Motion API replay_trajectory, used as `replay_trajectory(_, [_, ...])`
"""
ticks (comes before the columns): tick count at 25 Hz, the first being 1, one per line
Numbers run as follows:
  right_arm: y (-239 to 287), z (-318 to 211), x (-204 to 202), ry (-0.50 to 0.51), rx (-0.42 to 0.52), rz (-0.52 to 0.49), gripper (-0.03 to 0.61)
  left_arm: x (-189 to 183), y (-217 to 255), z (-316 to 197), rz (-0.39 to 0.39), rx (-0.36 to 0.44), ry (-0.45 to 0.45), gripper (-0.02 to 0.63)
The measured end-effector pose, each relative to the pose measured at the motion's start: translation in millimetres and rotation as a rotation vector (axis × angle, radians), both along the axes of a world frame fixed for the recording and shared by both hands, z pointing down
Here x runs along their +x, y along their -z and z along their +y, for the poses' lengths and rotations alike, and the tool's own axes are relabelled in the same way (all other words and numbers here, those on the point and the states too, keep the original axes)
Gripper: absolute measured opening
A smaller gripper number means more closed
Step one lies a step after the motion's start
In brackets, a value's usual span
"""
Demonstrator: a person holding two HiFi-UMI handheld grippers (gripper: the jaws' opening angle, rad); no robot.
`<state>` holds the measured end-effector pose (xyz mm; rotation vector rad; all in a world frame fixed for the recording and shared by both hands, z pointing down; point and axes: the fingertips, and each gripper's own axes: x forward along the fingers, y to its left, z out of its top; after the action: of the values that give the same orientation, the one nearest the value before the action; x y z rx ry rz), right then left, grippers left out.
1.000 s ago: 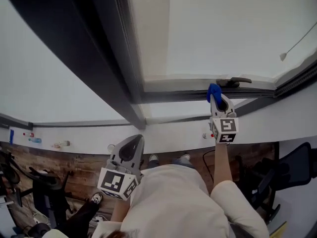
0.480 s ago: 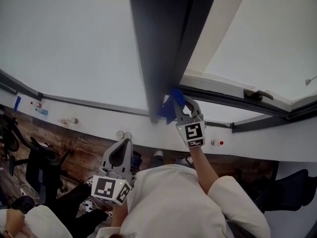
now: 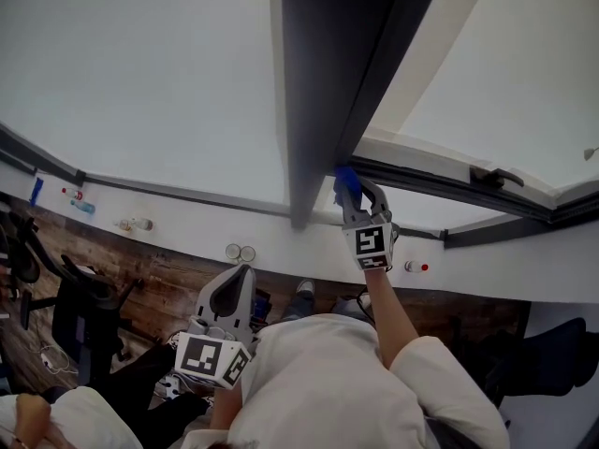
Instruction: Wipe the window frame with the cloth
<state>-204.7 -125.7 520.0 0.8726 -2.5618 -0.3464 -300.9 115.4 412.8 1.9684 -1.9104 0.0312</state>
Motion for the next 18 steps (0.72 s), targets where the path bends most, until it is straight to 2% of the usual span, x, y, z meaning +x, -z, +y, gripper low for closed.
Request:
replay_trajectory(8, [7.7, -2.2, -2.9, 0.059, 0.055, 0.058, 0.044, 24.6, 2.6, -14.5, 0.006, 0.016, -0.097, 0.008])
replay_trajectory(18, [9.2, -14.7, 35.7, 0.014, 0.033, 0.061, 0.044, 51.8, 5.0, -35.7, 0.005, 0.025, -0.180, 0.008])
